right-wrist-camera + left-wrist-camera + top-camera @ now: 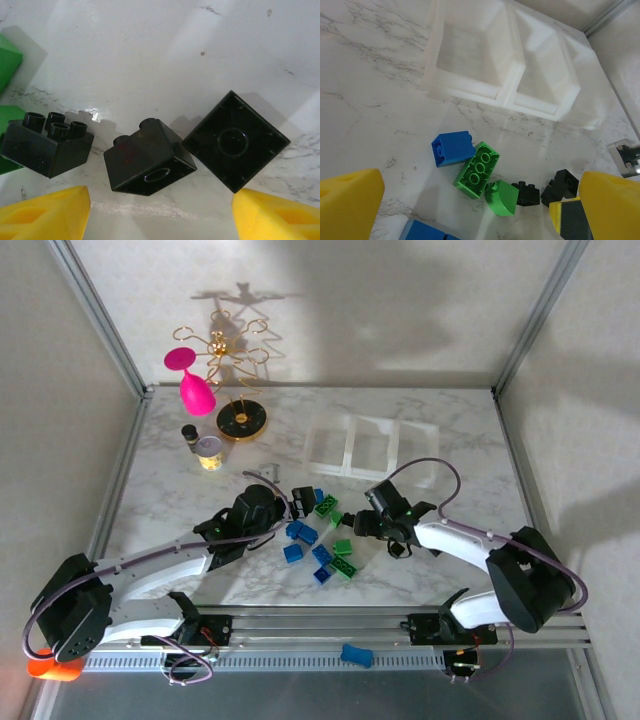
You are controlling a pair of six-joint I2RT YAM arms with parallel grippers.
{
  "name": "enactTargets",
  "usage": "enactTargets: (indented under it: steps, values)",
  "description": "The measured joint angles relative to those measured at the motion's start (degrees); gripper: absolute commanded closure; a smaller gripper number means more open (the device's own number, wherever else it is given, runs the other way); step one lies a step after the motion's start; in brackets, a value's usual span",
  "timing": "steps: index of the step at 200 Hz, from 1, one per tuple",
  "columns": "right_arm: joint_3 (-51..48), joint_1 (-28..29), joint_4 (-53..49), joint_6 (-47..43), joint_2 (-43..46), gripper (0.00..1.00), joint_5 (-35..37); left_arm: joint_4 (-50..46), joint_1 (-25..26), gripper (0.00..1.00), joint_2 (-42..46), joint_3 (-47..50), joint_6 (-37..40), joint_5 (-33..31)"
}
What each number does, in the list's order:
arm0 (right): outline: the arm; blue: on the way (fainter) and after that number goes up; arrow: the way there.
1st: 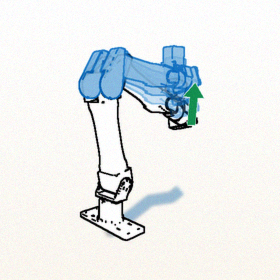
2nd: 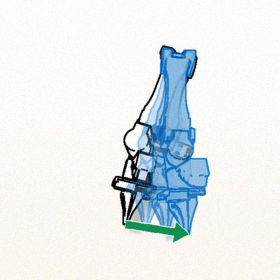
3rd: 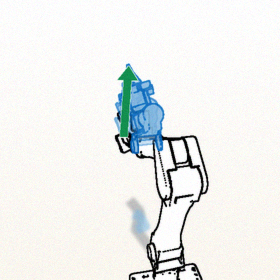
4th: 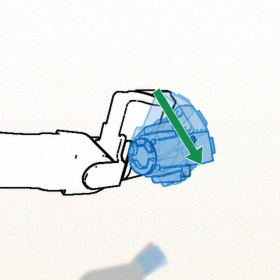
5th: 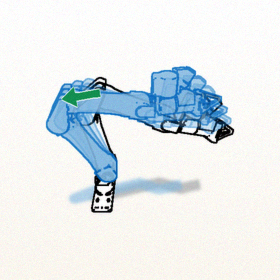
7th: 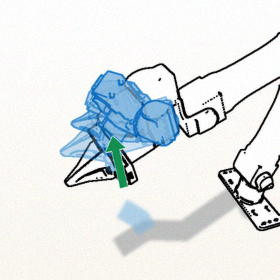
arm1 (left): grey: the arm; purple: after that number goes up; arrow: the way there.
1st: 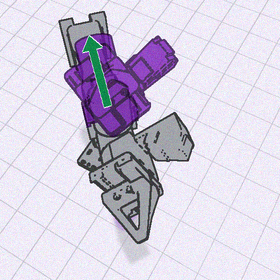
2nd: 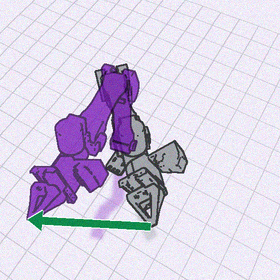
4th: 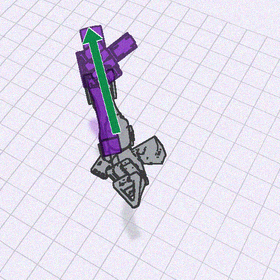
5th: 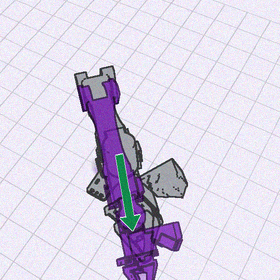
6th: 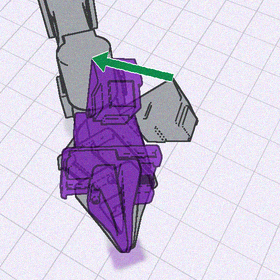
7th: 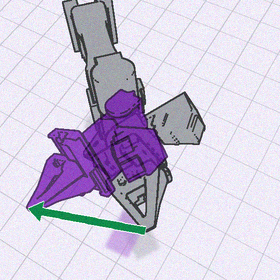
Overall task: Sort the legos into containers by color
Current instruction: Pick up the lego from the center of the table.
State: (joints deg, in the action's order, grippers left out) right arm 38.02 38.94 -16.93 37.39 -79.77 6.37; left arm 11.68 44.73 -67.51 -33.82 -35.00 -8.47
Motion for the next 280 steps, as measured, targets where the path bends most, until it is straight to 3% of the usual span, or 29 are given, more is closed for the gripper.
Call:
enactTargets:
  steps: [74, 173, 280]
  values:
    - [1.4, 0.1, 2.1, -0.3, -5.4, 0.4, 2.8, -1.5, 0.1, 0.0, 0.0, -0.7, -0.9, -0.9]
    - [1.9, 0.1, 2.8, -4.1, -6.1, 0.64, 4.9, -2.6, 0.1, 0.0, -0.8, -2.1, -1.3, -1.9]
    - [5.4, 0.1, 0.0, -7.9, 0.5, 0.66, 3.9, -4.6, 0.1, 0.0, -0.1, -2.8, -1.7, -4.6]
